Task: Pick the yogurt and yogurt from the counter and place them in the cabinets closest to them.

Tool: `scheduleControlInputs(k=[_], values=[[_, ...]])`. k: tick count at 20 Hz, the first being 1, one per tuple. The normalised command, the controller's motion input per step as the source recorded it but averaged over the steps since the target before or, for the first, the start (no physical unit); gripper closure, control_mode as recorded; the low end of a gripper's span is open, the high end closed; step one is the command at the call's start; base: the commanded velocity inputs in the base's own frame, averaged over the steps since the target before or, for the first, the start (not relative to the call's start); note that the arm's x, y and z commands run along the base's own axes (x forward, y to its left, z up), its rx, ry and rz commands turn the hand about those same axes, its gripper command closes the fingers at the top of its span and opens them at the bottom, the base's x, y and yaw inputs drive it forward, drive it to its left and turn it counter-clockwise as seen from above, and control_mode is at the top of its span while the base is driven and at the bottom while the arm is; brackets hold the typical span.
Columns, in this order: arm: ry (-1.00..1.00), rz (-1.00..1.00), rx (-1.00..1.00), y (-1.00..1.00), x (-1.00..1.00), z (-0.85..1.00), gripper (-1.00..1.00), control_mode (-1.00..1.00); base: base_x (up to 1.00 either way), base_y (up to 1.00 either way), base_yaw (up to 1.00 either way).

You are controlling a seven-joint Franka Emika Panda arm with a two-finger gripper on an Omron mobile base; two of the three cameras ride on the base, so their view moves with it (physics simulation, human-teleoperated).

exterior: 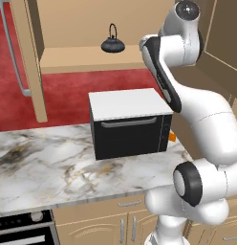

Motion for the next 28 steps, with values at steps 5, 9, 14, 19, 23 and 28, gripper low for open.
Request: scheduleControlInputs(k=[5,9,14,19,23,28], values=[[0.0,0.0,0.01,0.0,0.41,-0.01,1.0,-1.0,0.0,0.0,0.0],[0.01,0.0,0.01,0.0,0.47,0.0,1.0,-1.0,0.0,0.0,0.0],[0.03,0.0,0.01,0.0,0.53,0.0,1.0,-1.0,0.0,0.0,0.0],[0.03,0.0,0.01,0.0,0.57,0.0,1.0,-1.0,0.0,0.0,0.0],[0.04,0.0,0.01,0.0,0.59,0.0,1.0,-1.0,0.0,0.0,0.0],[0.03,0.0,0.0,0.0,0.56,0.0,1.0,-1.0,0.0,0.0,0.0]])
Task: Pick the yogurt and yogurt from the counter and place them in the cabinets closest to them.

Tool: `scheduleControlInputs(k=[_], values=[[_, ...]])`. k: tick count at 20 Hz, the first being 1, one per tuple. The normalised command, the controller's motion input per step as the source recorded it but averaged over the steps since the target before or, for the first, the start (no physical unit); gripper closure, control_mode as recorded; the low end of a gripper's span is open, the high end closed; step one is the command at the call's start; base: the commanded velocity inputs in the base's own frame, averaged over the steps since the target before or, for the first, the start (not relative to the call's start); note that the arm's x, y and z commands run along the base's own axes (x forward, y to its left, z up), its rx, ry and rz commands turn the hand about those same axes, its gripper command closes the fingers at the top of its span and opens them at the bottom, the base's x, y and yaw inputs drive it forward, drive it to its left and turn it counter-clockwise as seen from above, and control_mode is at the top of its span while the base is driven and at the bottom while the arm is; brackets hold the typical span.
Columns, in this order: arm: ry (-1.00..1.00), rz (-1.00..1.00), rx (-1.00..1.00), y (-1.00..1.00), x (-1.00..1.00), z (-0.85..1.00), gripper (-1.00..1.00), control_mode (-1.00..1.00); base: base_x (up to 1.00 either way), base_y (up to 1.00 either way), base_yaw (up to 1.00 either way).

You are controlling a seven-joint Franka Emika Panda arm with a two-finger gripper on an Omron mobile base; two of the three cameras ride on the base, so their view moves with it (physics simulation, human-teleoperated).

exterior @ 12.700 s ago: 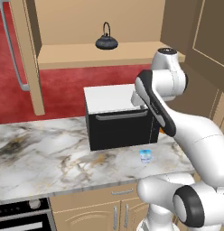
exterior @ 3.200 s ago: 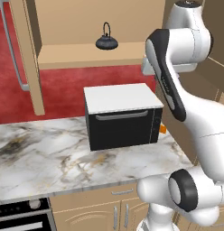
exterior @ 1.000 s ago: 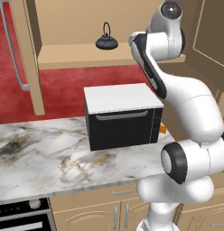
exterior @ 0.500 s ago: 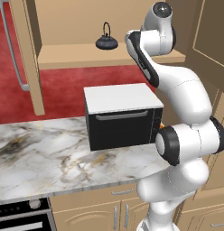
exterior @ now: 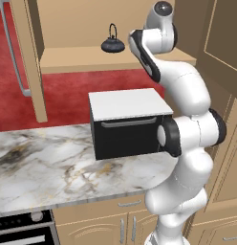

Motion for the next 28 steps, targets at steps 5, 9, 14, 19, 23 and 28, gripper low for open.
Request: scheduleControlInputs(k=[5,9,14,19,23,28], values=[[0.01,0.0,0.0,0.0,0.21,0.0,-1.0,-1.0,0.0,0.0,0.0],[0.0,0.0,0.0,0.0,0.0,0.0,-1.0,-1.0,0.0,0.0,0.0],[0.0,0.0,0.03,0.0,-0.36,0.0,-1.0,-1.0,0.0,0.0,0.0],[0.0,0.0,0.04,-0.01,-0.77,0.0,-1.0,-1.0,0.0,0.0,0.0],[-0.01,0.0,0.01,0.0,-0.97,-0.06,-1.0,-1.0,0.0,0.0,0.0],[-0.04,0.0,0.0,0.0,-1.0,-0.23,-1.0,-1.0,0.0,0.0,0.0]])
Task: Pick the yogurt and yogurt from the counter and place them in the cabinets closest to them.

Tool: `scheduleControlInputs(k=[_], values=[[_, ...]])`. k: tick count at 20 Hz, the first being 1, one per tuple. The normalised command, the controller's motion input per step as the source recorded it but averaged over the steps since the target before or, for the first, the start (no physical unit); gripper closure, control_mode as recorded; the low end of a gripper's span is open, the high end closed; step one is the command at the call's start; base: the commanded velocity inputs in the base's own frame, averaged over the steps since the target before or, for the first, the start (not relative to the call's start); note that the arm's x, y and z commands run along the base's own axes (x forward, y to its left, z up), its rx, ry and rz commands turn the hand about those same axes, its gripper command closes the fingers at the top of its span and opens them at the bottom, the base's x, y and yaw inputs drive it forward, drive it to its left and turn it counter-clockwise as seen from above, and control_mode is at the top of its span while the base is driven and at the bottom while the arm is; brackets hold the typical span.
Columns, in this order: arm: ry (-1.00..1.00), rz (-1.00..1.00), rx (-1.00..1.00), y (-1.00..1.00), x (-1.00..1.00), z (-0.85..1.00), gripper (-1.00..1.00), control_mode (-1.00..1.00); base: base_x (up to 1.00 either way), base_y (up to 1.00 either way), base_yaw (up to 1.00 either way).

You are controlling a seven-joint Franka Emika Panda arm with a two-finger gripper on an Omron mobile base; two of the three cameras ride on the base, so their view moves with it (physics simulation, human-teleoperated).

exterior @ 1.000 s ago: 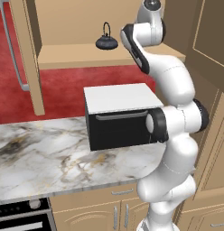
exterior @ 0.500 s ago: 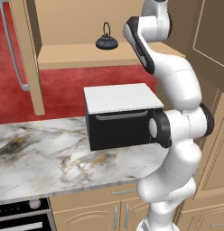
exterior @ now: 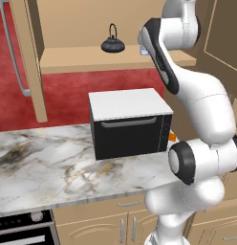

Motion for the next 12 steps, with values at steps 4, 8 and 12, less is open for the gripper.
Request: scheduleControlInputs(k=[4,8,12], values=[[-0.03,0.0,-0.01,0.0,-1.0,-0.43,-1.0,-1.0,0.0,0.0,0.0],[-0.04,0.0,0.0,0.0,-1.0,-0.57,-1.0,-1.0,0.0,0.0,0.0],[-0.06,0.0,0.0,0.0,-1.0,-0.7,-1.0,-1.0,0.0,0.0,0.0]])
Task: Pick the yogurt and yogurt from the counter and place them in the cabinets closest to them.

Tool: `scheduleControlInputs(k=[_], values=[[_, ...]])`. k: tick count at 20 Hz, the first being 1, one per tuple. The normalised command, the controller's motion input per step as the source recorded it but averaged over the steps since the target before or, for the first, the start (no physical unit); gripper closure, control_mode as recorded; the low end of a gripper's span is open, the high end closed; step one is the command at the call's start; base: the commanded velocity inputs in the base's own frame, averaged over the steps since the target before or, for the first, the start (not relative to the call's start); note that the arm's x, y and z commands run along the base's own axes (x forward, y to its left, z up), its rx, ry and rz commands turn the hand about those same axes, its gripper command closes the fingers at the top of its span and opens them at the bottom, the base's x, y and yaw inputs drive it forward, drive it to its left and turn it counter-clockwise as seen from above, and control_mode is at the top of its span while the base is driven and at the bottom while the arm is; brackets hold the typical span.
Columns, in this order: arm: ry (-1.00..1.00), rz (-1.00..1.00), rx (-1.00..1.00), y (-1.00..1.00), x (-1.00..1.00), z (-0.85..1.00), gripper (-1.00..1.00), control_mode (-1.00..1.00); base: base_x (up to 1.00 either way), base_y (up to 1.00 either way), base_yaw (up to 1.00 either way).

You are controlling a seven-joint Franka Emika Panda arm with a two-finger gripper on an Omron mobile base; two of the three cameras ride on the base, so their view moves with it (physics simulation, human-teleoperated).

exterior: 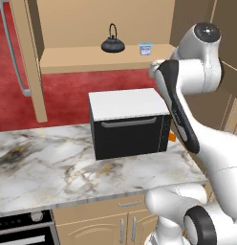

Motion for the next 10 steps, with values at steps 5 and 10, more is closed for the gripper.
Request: scheduleControlInputs(k=[5,10], values=[[-0.08,0.0,-0.02,0.02,-1.0,-0.92,-1.0,-1.0,0.0,0.0,0.0],[-0.07,0.0,-0.05,0.07,-1.0,-0.92,-1.0,-1.0,0.0,0.0,0.0]])
